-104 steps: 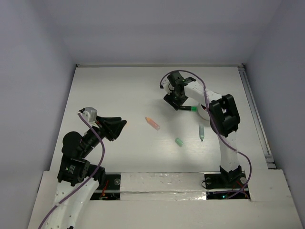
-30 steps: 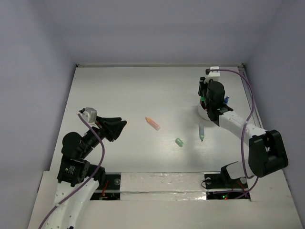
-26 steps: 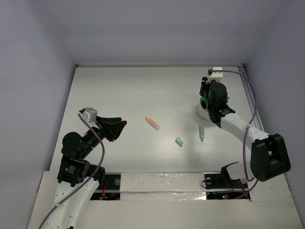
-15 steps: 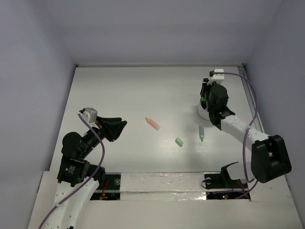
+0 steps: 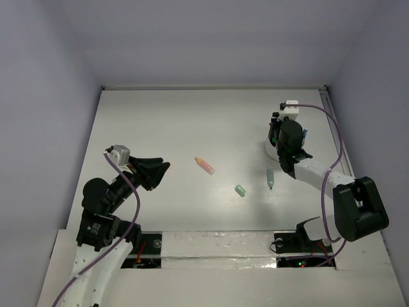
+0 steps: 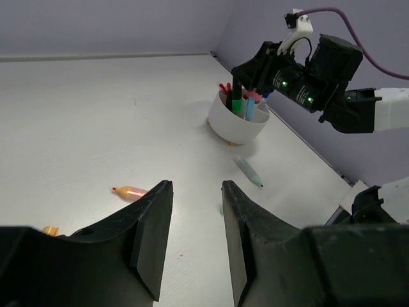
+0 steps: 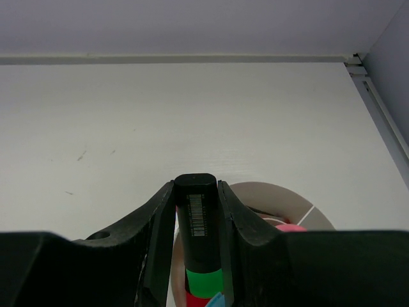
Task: Sort the stationery into containers
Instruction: Place the pen in the storage box.
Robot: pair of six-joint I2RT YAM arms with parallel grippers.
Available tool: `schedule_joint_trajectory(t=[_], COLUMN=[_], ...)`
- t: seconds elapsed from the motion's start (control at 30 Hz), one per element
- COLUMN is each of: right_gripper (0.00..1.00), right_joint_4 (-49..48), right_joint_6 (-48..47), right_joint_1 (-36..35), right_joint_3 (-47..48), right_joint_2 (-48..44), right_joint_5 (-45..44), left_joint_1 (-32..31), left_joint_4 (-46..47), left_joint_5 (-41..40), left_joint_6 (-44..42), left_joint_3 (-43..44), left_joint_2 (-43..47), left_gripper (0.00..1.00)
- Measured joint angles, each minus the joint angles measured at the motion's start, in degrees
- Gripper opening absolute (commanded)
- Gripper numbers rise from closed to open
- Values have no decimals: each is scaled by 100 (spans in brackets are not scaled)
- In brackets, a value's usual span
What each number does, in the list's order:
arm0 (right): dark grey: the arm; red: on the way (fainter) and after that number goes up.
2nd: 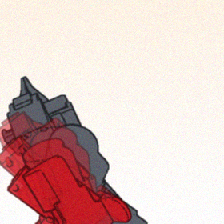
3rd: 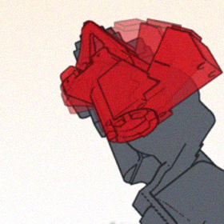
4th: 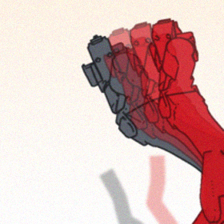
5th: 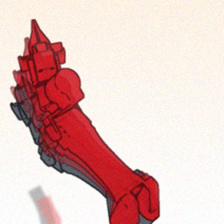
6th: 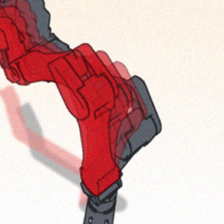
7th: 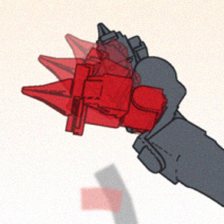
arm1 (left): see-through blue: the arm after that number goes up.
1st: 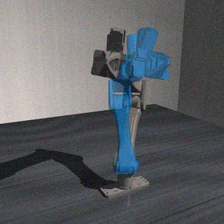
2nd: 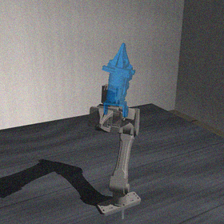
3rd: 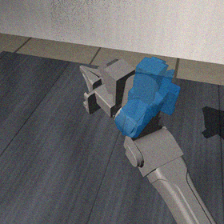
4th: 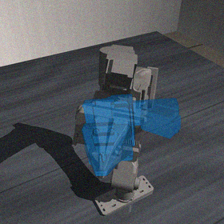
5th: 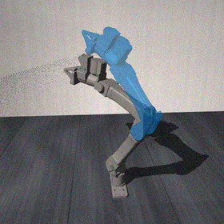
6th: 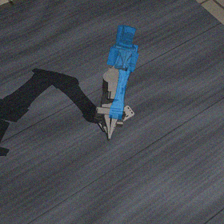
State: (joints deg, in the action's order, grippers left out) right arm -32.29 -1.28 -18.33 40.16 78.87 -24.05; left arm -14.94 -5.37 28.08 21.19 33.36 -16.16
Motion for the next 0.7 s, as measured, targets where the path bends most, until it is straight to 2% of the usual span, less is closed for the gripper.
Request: schedule_joint_trajectory(t=[0.1, 0.2, 0.3, 0.33, 0.43, 0.53, 0.6, 0.7], right_gripper=[0, 7, 20, 28, 38, 55, 60, 61], right_joint_4=[-125, -188, -238, -247, -249, -245, -245, -247], right_joint_6=[2, 4, 4, 7, 11, 42, 44, 48], right_joint_1=[17, 26, 26, 26, 26, 26, 26, 26], right_joint_3=[-168, -282, -334, -358, -372, -393, -402, -402], right_joint_2=[0, -2, -24, -46, -105, -240, -330, -409], right_joint_5=[-22, -26, -17, -13, 9, 76, 96, 116], left_joint_1=[0, 0, 0, 0, 0, 0, 0, 0], left_joint_4=[0, 2, 2, 2, 2, 2, 2, 2], left_joint_5=[2, 13, 20, 22, 24, 24, 31, 35], left_joint_6=[0, 0, 0, 0, 0, 0, -2, 0], left_joint_3=[0, 0, 0, 0, 0, 0, 0, 0], left_joint_2=[15, 28, 28, 28, 28, 28, 28, 28], left_gripper=[33, 33, 33, 33, 33, 33, 33, 33])
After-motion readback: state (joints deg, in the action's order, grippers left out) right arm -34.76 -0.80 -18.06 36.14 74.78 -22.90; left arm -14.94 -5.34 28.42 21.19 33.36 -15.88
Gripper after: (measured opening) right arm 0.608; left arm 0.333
